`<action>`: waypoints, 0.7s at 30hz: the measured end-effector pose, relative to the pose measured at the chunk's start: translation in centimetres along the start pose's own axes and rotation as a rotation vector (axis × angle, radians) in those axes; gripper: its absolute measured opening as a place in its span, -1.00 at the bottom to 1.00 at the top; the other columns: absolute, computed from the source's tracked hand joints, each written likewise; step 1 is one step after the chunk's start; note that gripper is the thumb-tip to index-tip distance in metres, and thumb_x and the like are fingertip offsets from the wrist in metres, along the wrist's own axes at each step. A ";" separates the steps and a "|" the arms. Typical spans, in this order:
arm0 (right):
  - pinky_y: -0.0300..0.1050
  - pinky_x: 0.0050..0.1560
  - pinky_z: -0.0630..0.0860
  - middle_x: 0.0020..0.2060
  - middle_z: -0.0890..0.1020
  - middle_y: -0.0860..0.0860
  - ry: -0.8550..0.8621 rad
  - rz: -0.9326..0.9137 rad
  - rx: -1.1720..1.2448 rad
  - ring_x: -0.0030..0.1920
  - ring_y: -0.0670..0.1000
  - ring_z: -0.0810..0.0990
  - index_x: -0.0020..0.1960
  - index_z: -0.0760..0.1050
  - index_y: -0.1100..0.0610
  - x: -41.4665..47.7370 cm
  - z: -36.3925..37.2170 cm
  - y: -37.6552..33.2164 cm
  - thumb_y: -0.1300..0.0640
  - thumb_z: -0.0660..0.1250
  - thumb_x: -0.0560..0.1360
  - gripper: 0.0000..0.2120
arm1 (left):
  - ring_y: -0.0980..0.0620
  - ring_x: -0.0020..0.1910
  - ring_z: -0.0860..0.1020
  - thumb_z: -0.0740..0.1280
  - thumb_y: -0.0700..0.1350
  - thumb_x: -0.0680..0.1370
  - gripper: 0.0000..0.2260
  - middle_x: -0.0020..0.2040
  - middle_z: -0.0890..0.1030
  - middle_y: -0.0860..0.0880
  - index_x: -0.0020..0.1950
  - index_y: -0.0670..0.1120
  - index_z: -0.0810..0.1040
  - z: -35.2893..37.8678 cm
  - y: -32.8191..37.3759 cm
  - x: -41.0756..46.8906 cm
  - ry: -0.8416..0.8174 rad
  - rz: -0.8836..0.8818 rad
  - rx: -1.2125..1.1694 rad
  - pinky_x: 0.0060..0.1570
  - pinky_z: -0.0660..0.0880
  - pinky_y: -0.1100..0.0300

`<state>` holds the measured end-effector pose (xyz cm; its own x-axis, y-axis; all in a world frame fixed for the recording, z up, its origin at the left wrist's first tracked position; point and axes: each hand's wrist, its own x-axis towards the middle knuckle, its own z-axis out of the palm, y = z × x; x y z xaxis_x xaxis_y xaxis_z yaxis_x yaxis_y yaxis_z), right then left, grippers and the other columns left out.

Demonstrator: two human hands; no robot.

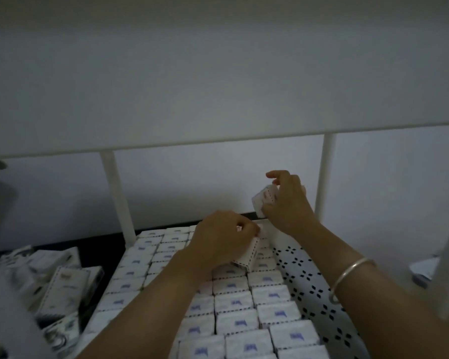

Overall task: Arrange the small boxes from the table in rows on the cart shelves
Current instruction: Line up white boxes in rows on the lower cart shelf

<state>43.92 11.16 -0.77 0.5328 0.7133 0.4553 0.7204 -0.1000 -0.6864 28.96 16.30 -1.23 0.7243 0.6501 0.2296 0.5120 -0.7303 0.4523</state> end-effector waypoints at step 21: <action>-0.16 0.07 0.51 0.04 0.54 0.00 -0.335 -0.095 -0.128 0.01 -0.06 0.56 0.00 0.61 -0.08 0.0 1.7 2.8 0.15 0.25 0.53 -0.79 | 0.16 -0.25 0.54 0.08 -0.10 0.64 -0.71 -0.20 0.57 0.13 0.00 0.00 0.60 -0.1 -0.8 0.9 0.136 -0.143 -0.409 -0.34 0.40 0.31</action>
<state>45.22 12.05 -3.65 0.3011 0.9090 0.2881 0.8205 -0.0930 -0.5640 29.17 17.54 -1.31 0.5784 0.7798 0.2394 0.3577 -0.5062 0.7847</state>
